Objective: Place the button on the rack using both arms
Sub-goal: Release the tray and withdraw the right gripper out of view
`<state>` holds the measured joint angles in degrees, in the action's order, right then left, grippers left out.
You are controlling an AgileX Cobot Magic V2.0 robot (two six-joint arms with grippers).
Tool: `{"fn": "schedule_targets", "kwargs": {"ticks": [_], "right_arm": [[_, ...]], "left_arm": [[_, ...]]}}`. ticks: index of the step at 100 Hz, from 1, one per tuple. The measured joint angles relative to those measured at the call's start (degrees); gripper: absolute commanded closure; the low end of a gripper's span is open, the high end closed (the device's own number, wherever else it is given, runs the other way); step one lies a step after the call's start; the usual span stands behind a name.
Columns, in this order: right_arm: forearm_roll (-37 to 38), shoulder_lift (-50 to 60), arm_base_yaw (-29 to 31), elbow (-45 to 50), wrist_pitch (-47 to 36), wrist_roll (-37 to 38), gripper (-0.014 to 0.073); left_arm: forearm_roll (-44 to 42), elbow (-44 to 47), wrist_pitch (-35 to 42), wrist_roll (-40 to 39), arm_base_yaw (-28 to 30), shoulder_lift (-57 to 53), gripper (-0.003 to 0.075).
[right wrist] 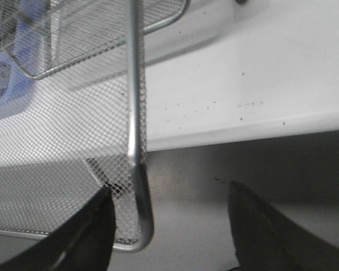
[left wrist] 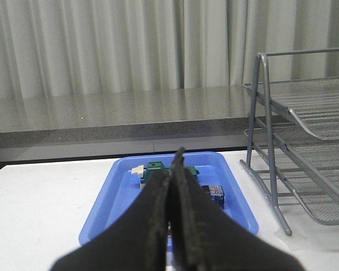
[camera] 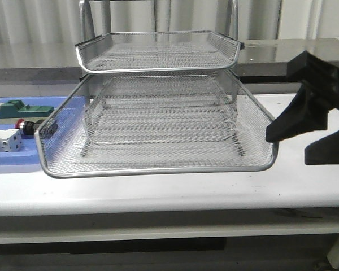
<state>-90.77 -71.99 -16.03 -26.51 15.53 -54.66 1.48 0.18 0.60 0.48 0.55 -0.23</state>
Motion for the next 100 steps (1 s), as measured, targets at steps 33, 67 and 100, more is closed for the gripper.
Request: {"fn": "schedule_targets", "kwargs": {"ticks": [33,67,100], "right_arm": [[4.0,5.7,0.0,0.1,0.6,0.6,0.0139],[20.1,6.7,0.3,0.2,4.7,12.4,0.0139],[46.2,8.9,8.0,-4.7,17.1,27.6,0.0139]], "left_arm": [[0.0,0.0,0.0,0.0,0.0,0.0,0.0741],[0.0,0.0,0.0,0.0,0.0,0.0,0.0741],[0.0,0.0,0.0,0.0,0.0,0.0,0.0741]]}}
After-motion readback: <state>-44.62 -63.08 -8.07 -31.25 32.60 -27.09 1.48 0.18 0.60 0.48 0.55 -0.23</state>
